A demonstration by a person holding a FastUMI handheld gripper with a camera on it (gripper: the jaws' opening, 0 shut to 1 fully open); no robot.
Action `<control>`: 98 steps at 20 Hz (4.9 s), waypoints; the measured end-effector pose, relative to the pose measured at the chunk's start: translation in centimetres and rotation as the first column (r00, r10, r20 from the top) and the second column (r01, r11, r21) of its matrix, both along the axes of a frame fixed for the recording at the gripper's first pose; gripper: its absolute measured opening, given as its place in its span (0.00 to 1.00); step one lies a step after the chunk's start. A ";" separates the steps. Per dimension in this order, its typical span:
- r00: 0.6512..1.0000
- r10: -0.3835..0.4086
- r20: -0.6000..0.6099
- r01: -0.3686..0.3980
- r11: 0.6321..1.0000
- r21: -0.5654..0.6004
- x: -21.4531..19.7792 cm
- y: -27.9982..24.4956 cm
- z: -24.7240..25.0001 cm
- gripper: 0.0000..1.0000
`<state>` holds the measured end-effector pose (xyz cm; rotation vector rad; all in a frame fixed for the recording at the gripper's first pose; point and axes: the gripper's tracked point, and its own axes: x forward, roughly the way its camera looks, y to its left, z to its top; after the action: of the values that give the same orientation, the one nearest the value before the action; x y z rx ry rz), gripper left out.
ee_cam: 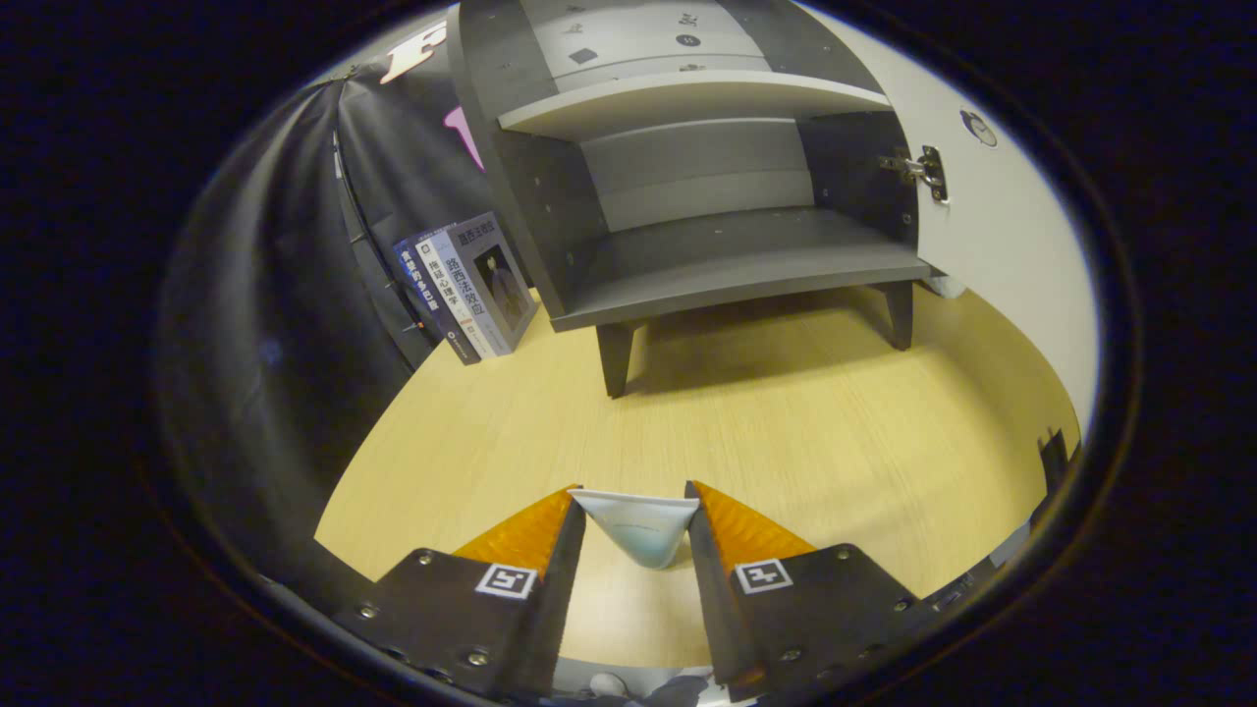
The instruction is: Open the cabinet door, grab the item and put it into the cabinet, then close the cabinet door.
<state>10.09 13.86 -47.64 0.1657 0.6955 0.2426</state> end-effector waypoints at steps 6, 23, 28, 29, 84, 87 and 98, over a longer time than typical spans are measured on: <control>0.999 0.000 0.035 -0.001 1.000 0.026 0.1 -0.1 1.8 0.53; 0.910 0.049 0.412 -0.032 0.998 -0.048 12.9 -3.8 36.4 0.53; 0.938 0.022 0.347 -0.018 1.000 -0.015 20.5 -4.8 37.5 0.52; 0.943 0.016 0.333 -0.005 0.999 -0.035 21.8 -5.3 36.8 0.52; 0.771 -0.352 0.531 0.454 0.888 -0.071 -16.8 -36.5 44.0 0.98; 0.786 -0.344 0.514 0.437 0.897 -0.067 -14.2 -39.3 42.5 0.98; 0.826 -0.226 0.517 0.299 0.952 -0.061 -10.6 -37.3 42.1 0.89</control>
<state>-0.53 -23.44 -5.57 0.0567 0.1561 -0.0351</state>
